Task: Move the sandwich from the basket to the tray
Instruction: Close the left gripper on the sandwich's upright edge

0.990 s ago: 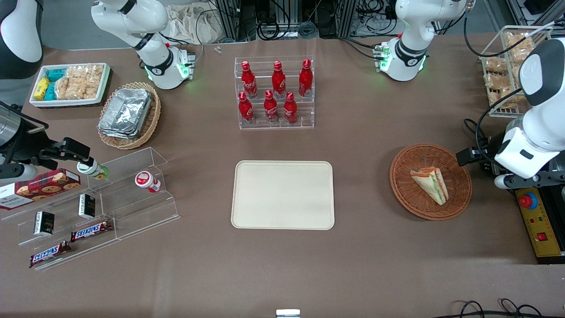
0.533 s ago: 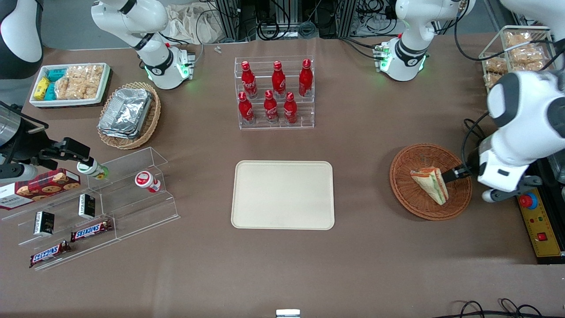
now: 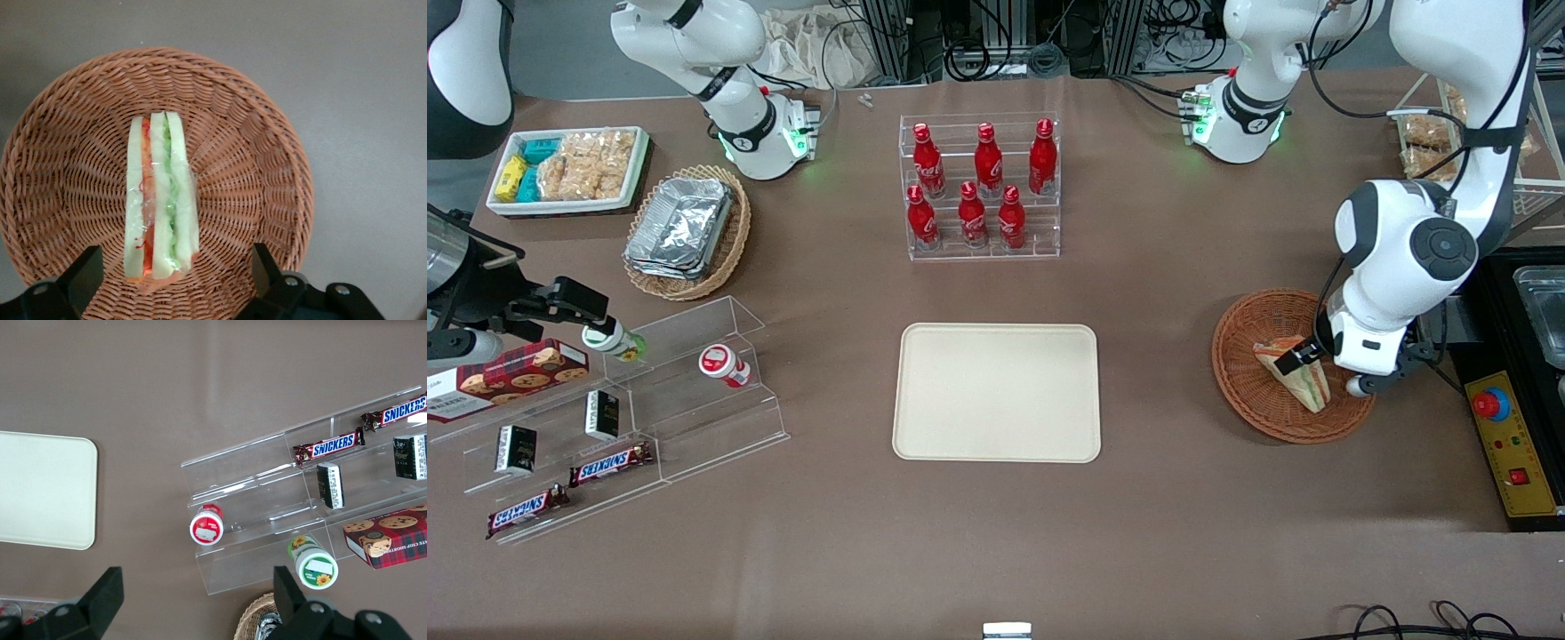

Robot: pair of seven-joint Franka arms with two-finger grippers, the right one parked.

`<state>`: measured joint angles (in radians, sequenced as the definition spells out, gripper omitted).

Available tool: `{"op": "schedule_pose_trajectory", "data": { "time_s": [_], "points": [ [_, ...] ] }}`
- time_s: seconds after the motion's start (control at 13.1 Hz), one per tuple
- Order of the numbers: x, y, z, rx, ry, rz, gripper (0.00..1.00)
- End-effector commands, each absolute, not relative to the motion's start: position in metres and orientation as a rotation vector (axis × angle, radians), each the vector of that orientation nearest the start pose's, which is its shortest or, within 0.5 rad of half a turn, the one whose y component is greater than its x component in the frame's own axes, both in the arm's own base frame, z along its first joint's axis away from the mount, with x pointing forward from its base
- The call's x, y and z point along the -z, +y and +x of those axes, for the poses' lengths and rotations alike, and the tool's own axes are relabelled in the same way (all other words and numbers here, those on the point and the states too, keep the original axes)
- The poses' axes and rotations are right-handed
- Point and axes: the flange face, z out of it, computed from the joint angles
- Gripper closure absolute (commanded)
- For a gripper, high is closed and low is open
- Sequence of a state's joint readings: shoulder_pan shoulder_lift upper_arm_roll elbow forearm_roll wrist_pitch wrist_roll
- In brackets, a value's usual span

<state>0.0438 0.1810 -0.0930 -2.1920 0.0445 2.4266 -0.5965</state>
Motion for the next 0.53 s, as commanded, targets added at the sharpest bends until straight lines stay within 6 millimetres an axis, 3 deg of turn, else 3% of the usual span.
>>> {"op": "schedule_pose_trajectory", "data": {
  "time_s": [0.0, 0.15, 0.46],
  "points": [
    [-0.298, -0.015, 0.556, 0.092, -0.867, -3.015, 0.01],
    [-0.287, -0.002, 0.556, 0.089, -0.917, -3.004, 0.01],
    [-0.281, -0.002, 0.557, 0.1, -0.988, -3.017, 0.01]
  ]
}}
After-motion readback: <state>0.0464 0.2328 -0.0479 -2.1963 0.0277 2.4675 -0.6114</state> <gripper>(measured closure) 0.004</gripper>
